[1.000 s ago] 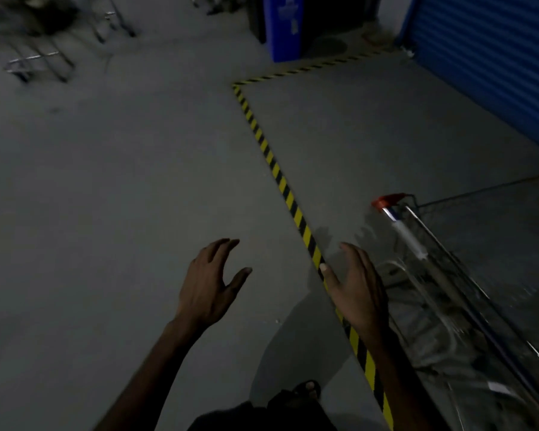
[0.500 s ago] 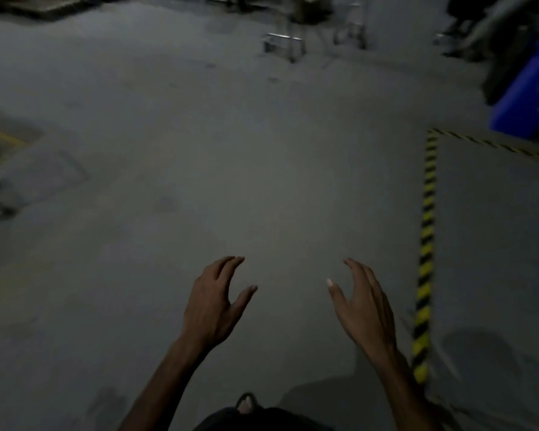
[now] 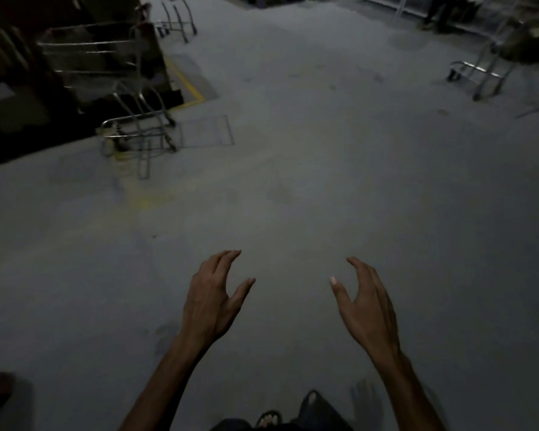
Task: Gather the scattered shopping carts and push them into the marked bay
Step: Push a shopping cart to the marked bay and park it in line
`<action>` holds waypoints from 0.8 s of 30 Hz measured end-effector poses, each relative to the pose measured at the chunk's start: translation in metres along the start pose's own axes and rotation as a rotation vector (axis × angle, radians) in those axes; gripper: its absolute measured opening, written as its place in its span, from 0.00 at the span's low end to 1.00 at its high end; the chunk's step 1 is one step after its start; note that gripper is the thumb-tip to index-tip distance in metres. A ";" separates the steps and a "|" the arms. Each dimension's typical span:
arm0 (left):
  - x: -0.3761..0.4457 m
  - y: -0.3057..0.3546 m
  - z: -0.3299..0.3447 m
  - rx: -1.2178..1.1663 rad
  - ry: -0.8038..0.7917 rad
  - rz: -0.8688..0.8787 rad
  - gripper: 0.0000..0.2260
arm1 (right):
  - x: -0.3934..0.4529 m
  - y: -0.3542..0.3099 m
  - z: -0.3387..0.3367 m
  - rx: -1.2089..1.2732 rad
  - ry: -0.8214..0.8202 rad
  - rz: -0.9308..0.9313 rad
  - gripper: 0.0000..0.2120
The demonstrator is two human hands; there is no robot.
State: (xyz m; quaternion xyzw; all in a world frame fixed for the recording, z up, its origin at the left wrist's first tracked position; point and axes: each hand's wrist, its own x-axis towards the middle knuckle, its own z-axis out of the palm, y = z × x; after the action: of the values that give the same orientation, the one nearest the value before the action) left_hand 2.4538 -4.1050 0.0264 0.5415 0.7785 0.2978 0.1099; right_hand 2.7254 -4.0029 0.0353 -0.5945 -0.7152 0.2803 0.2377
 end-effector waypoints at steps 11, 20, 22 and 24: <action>0.112 0.007 0.036 0.011 0.053 -0.084 0.29 | 0.149 -0.016 0.025 0.056 -0.099 -0.114 0.29; 0.246 0.031 0.057 0.019 0.147 -0.153 0.27 | 0.314 -0.024 0.019 0.053 -0.140 -0.176 0.27; 0.264 0.029 0.062 0.016 0.167 -0.193 0.27 | 0.346 -0.027 0.025 0.049 -0.167 -0.198 0.27; 0.277 0.027 0.065 0.016 0.179 -0.232 0.27 | 0.373 -0.033 0.030 0.045 -0.195 -0.206 0.27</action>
State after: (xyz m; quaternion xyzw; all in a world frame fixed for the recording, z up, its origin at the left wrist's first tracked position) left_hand 2.3984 -3.8243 0.0323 0.4200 0.8448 0.3241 0.0695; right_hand 2.6145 -3.6441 0.0379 -0.4826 -0.7854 0.3270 0.2080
